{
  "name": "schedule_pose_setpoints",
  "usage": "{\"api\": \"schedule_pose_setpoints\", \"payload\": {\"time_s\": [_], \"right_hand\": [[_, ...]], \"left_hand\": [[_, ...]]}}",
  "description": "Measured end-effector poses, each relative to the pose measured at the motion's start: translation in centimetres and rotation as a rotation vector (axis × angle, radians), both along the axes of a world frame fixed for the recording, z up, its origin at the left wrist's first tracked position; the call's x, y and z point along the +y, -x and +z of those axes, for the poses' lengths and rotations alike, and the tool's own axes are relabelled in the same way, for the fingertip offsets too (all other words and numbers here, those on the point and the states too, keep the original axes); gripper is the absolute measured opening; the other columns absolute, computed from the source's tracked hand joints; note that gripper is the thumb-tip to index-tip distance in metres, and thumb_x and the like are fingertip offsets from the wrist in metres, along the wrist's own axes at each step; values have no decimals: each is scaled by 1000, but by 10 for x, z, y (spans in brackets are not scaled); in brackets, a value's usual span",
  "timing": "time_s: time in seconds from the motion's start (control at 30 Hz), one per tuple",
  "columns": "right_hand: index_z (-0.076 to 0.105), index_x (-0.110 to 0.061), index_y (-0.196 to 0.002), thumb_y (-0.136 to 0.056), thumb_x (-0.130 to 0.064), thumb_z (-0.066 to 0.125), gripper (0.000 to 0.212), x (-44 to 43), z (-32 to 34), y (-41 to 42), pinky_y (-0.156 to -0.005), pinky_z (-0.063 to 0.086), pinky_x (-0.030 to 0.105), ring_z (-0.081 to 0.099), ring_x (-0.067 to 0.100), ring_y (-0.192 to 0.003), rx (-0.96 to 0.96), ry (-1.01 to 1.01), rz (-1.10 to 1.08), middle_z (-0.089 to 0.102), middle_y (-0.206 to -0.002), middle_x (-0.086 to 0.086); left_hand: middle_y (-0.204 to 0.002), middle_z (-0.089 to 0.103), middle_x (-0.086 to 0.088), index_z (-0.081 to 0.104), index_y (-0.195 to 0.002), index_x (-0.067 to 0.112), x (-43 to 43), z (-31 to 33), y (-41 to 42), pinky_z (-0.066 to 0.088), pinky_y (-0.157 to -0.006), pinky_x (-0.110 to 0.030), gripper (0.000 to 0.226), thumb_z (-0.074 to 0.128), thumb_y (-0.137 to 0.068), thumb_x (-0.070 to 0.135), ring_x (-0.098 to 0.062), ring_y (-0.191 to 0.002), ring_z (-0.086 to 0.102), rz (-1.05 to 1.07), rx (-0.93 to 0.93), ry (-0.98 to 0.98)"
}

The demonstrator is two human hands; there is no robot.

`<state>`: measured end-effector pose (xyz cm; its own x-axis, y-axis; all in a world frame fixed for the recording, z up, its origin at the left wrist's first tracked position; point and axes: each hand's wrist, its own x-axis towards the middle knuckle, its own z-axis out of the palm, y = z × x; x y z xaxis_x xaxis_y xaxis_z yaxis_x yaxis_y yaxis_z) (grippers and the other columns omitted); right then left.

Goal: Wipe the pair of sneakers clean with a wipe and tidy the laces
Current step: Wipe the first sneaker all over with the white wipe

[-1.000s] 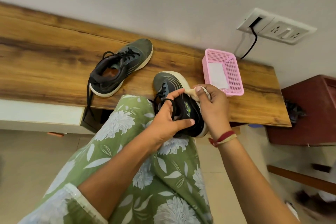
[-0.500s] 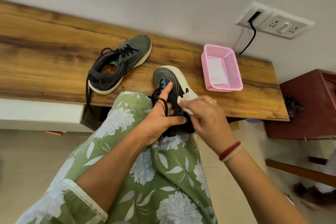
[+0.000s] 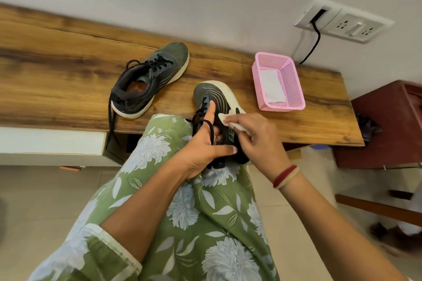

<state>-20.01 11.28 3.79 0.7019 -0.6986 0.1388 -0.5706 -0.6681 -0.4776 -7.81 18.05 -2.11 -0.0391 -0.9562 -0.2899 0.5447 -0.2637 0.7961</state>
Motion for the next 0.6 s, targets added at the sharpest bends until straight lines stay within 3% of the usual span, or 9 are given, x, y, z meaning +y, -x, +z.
{"api": "schedule_pose_setpoints", "payload": {"time_s": [0.13,0.2,0.3,0.37,0.4,0.47,0.53,0.6], "right_hand": [[67,-11,-101,-80,2,54,28,12,-11,19,-107,35,36,59,15,-105,63,96,159,69,-101,0],[68,-13,-101,-83,-8,49,26,19,-14,25,-112,29,36,58,13,-107,57,82,161,69,-100,-1],[70,-19,-94,-85,-11,56,19,20,3,20,-95,43,20,62,11,-97,-235,-323,-93,70,-97,-2],[70,-17,-90,-87,-6,59,15,6,13,10,-76,51,23,63,15,-87,-501,-548,-317,70,-93,3],[69,-15,-89,-87,-5,59,14,-2,16,6,-73,51,25,62,15,-85,-549,-547,-392,69,-92,5],[69,-16,-90,-88,-6,59,14,-11,15,-2,-74,51,28,62,8,-83,-485,-493,-417,68,-90,1],[69,-21,-92,-89,-6,58,19,-1,8,-3,-78,49,27,58,-4,-79,-295,-383,-301,68,-91,-8],[68,-18,-99,-87,-4,55,23,15,-5,7,-101,39,29,56,-5,-87,-87,-72,-115,68,-97,-8]], "left_hand": [[-118,61,-4,-4,-148,40,1,-2,-3,53,-80,-24,111,52,-79,-25,-12,-102,63,-13,7,-3],[-118,60,-6,-3,-148,41,0,-1,-2,53,-80,-24,112,55,-77,-24,-13,-101,63,-25,-17,1],[-105,66,5,-2,-148,40,-1,0,0,53,-79,-23,111,54,-77,-25,-7,-94,64,-31,-17,0],[-124,58,1,-4,-148,41,-3,0,0,52,-81,-23,112,53,-78,-25,-5,-104,61,-26,5,-10],[-132,52,-2,-5,-148,41,-3,1,0,52,-82,-22,113,54,-78,-24,-4,-109,59,-22,6,-15],[-137,47,-4,-6,-148,42,-3,3,1,51,-88,-24,113,55,-78,-24,-5,-116,55,-16,-2,-12],[-136,49,-2,-6,-148,42,-2,2,2,50,-93,-28,113,53,-78,-25,-8,-116,56,-22,17,-12],[-130,55,2,-7,-148,41,-1,0,1,50,-92,-27,113,50,-78,-27,-8,-113,58,-30,31,3]]}}
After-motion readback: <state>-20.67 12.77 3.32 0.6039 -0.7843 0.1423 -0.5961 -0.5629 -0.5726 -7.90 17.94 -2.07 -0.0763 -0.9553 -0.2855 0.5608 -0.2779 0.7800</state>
